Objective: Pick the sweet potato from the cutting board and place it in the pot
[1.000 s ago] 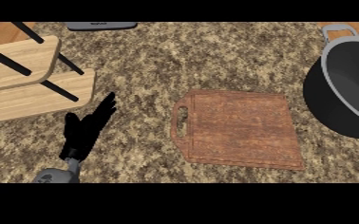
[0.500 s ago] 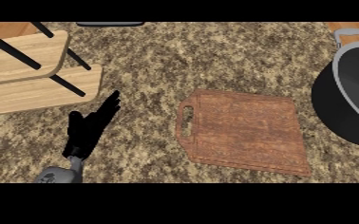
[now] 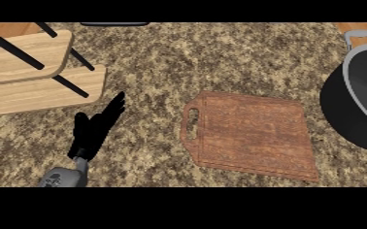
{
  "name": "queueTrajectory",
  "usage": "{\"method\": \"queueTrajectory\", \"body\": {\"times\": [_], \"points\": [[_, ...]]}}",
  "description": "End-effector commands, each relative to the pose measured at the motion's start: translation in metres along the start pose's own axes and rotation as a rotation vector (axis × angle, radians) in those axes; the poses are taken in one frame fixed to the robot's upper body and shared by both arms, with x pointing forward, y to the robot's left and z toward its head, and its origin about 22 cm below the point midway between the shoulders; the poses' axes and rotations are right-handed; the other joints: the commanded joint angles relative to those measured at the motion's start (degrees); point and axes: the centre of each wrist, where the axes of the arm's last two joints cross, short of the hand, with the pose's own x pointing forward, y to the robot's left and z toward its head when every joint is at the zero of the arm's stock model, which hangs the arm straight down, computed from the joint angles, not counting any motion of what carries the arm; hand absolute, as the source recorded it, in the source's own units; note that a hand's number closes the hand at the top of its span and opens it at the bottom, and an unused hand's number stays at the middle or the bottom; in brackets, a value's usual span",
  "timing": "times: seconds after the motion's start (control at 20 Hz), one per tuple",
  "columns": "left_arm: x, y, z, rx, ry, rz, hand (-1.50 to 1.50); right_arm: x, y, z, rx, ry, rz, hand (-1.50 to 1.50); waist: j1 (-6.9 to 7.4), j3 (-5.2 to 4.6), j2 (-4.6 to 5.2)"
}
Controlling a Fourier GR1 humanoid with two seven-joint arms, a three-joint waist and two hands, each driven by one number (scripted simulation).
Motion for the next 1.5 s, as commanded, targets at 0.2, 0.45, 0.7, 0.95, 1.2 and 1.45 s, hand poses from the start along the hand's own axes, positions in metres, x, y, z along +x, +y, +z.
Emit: {"method": "queueTrajectory", "body": {"times": [0.2,0.45,0.7,0.95,1.2,1.45], "points": [[0.003,0.01,-0.01,-0.005,-0.007,-0.008,0.0,0.095,-0.003,-0.076,0.011,0.011,0.126,1.5,0.6,-0.02,0.2],[0.004,0.0,-0.006,-0.009,0.01,-0.015,0.0,0.121,0.03,-0.109,0.098,0.049,0.211,1.5,0.94,0.06,0.05],[0.006,0.001,-0.011,-0.015,-0.003,-0.026,0.0,0.136,0.064,-0.145,0.19,0.063,0.323,1.5,1.53,0.09,0.22],[0.006,-0.002,0.001,-0.042,-0.01,0.006,0.0,0.136,0.091,-0.158,0.218,0.104,0.54,1.5,2.45,0.1,0.26],[0.017,-0.002,-0.009,-0.018,-0.022,-0.01,0.0,0.12,0.117,-0.172,0.276,0.153,0.788,1.5,2.82,0.15,0.58],[0.003,-0.007,-0.008,-0.046,-0.031,-0.019,0.0,0.122,0.156,-0.181,0.533,0.379,0.758,1.5,2.84,0.12,0.63]]}}
